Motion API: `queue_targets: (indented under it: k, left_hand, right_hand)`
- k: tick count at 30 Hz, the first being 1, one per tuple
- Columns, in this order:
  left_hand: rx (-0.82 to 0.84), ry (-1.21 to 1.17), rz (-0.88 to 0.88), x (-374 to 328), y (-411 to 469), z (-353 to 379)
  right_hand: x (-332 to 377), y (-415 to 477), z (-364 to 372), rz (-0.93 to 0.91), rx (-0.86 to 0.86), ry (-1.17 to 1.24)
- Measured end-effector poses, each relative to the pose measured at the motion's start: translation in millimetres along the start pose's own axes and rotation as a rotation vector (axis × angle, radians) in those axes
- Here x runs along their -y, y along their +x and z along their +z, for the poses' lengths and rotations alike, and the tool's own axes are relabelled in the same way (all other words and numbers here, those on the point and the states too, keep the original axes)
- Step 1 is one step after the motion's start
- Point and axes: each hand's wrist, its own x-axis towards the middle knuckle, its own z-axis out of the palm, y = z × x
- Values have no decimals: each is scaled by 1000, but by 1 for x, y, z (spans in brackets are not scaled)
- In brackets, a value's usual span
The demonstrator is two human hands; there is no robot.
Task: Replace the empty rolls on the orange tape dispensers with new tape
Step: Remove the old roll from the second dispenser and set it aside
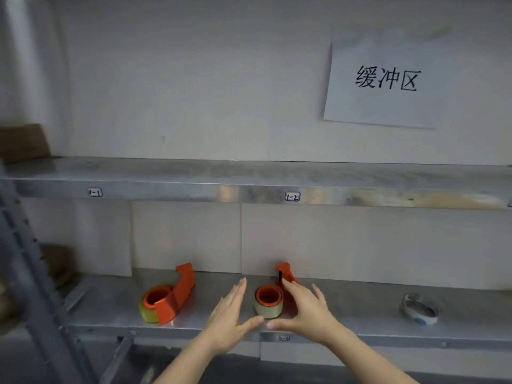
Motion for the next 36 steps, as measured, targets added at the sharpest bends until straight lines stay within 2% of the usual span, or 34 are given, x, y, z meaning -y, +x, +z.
queue_targets:
  k: [7,17,22,29,36]
  left_hand:
    - [49,25,-44,20,39,3]
    - [146,70,-18,52,108,23]
    - [219,94,-10,62,129,38]
    - [212,29,16,60,135,45]
    - [132,-104,10,51,127,29]
  right_hand:
    - [-35,34,10,100,-12,-141]
    - [-55,92,40,57,67,-382]
    - [-77,103,58,23,-80,-534]
    - [-79,100,60,-24,-3,-481]
    - [-78,107,56,-25,-102,-400]
